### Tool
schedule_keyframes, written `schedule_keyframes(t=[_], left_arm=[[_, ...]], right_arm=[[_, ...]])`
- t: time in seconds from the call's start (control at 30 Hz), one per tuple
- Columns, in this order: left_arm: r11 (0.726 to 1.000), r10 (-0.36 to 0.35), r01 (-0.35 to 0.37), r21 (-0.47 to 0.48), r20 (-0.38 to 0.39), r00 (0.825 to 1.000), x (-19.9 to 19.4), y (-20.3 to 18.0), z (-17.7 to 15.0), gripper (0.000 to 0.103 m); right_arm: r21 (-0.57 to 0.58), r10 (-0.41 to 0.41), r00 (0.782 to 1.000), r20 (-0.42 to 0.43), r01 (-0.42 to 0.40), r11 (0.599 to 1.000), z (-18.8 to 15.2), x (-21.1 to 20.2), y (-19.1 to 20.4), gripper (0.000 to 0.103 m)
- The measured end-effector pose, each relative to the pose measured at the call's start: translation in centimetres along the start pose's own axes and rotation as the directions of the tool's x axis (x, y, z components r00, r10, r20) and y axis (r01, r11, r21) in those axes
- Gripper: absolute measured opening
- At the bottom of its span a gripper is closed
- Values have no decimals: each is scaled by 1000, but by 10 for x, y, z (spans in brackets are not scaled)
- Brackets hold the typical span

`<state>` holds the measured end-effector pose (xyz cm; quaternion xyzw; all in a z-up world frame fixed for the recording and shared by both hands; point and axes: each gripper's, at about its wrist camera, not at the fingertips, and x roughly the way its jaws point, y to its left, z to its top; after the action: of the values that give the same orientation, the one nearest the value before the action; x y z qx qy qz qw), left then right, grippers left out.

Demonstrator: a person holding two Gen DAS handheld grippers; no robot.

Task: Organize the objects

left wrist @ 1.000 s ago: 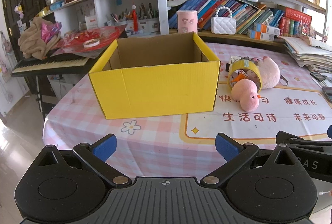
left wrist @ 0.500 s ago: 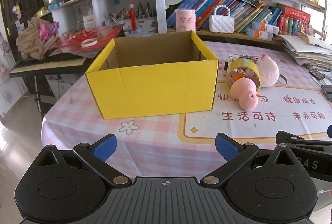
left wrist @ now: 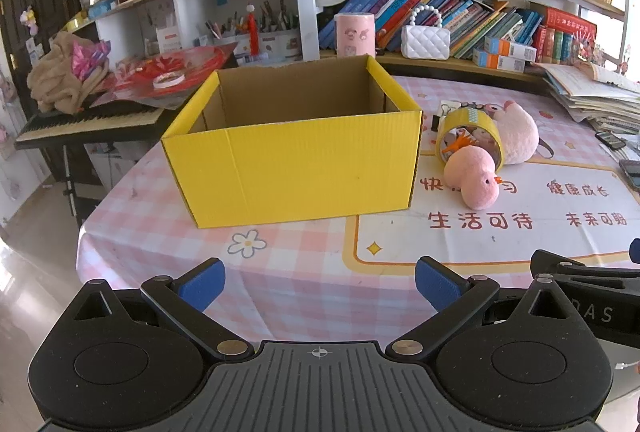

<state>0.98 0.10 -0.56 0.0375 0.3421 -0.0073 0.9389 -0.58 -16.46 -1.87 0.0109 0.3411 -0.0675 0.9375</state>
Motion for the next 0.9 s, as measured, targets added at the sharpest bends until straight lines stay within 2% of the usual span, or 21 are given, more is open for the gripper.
schedule_keyframes(t=[0.13,0.57,0.73,0.9], left_arm=[[1000,-26,26,-13,-14,1000,1,2,0,102],[999,-40,39,-21,-25,999,3,3,0,102],[996,-85,85,-18,-15,996,4,3,1,102],[995,-100,100,-21,-17,995,7,-2,4,102]], right_arm=[[5,-4,1000,-3,4,1000,-1,4,1,103],[7,2,1000,-4,-2,1000,0,6,1,103],[7,2,1000,-6,-2,1000,0,7,1,103],[8,6,1000,-15,-6,1000,4,13,-2,103]])
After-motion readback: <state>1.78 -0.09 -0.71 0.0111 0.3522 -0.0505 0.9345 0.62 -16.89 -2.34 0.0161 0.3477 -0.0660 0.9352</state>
